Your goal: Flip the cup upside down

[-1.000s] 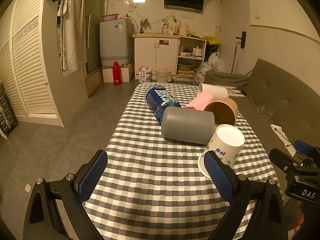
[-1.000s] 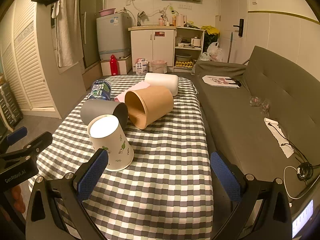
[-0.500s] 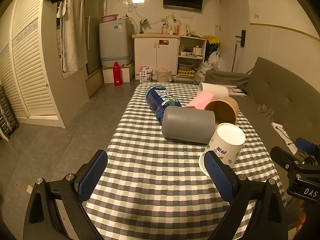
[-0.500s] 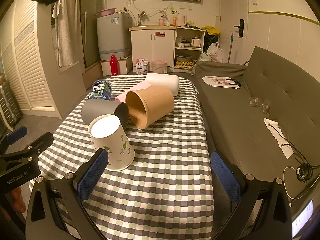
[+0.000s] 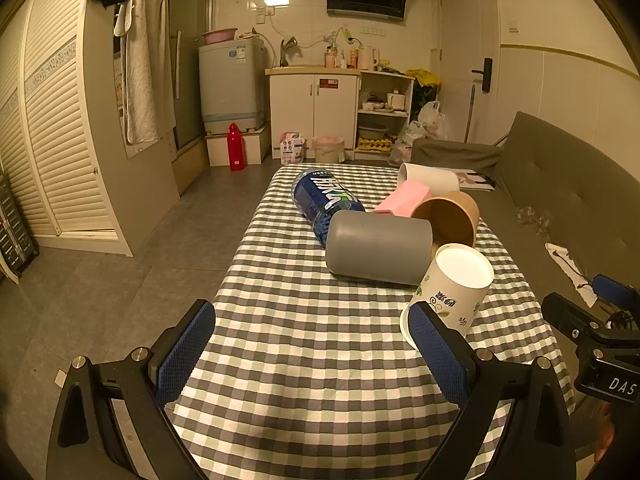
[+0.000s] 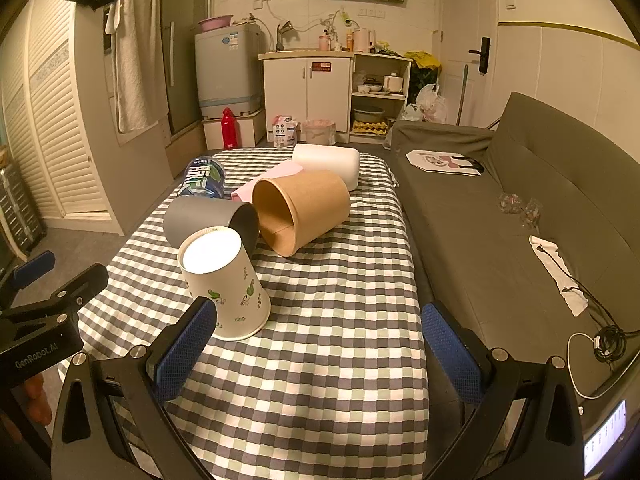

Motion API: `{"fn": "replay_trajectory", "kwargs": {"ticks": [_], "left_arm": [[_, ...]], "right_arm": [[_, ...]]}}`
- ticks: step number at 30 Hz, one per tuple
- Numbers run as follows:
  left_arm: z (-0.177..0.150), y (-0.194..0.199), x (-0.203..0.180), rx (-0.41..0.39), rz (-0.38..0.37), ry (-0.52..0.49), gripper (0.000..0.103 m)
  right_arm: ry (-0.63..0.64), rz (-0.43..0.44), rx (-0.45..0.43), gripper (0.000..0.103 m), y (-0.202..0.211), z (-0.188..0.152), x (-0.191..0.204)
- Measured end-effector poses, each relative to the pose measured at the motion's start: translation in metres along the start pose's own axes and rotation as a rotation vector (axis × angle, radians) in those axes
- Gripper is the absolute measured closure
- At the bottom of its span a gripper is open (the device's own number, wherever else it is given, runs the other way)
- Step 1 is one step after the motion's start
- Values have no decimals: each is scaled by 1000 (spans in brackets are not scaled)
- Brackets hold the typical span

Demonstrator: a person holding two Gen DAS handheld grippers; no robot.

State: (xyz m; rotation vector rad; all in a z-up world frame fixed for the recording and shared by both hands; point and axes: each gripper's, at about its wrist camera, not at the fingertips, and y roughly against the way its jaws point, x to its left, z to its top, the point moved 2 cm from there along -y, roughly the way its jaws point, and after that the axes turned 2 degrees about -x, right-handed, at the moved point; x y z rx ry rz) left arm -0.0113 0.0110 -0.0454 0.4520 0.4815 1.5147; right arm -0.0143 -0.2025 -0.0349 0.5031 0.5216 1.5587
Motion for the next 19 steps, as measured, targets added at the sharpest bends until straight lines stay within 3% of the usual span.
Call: {"fn": "replay_trajectory", "kwargs": {"ticks": [19], "left_arm": [[-4,0,5,4,9,0,3]], "right_arm": [[0,1,2,0,-1,-1,0]]}}
